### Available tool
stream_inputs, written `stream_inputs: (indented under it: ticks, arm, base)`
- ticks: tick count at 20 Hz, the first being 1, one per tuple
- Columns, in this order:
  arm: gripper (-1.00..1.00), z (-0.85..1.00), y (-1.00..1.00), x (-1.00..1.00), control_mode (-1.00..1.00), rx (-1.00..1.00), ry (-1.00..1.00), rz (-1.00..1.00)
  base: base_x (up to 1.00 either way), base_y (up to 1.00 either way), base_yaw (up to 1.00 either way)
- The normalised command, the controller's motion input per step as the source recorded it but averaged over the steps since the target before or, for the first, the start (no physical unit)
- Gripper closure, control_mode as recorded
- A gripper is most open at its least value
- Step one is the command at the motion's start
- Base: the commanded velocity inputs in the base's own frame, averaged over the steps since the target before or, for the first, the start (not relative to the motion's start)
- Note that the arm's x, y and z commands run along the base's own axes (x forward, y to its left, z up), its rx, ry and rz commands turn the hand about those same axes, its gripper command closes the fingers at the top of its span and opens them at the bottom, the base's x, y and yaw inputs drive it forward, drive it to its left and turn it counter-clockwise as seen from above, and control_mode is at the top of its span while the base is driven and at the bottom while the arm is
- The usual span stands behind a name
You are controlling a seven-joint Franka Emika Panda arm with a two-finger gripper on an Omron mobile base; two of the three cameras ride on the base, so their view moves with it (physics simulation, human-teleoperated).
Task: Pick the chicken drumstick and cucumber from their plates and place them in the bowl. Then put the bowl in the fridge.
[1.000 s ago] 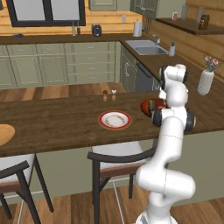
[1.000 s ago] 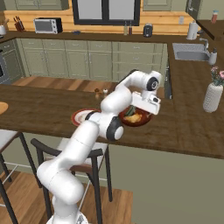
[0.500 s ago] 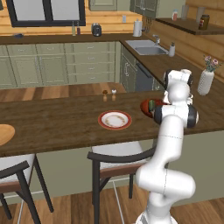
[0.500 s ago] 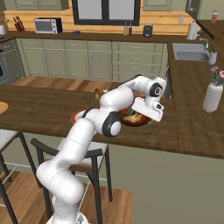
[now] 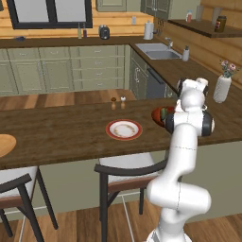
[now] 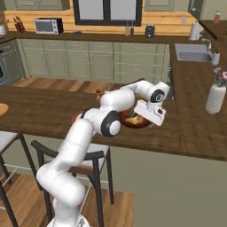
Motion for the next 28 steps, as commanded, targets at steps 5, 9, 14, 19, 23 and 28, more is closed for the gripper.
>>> stream_inputs:
  ticks: [5,9,14,19,23,28]
  arm:
    - [-1.0,-0.14,-0.01,0.2,-1.0,0.04,-0.13,-0.15]
    - [-1.0,-0.19,0.0,0.43,-1.0,0.0,-0.1,-0.13]
    - [-1.0,-0.39,0.0,0.01,-1.0,0.0,-0.05,-0.13]
    - [-1.0,-0.1,-0.01,0.04,-1.0,0.0,-0.06,-0.14]
    - [-1.0,0.0,0.01,0.06,-1.0,0.0,-0.07,-0.15]
    - [-1.0,-0.06,0.03,-0.14,-1.0,0.0,-0.06,-0.15]
  base:
    - [0.0,0.0,0.0]
    - [0.0,0.0,0.0]
    - [0.0,0.0,0.0]
    - [0.0,0.0,0.0]
    - [0.0,0.0,0.0]
    - [0.0,0.0,0.0]
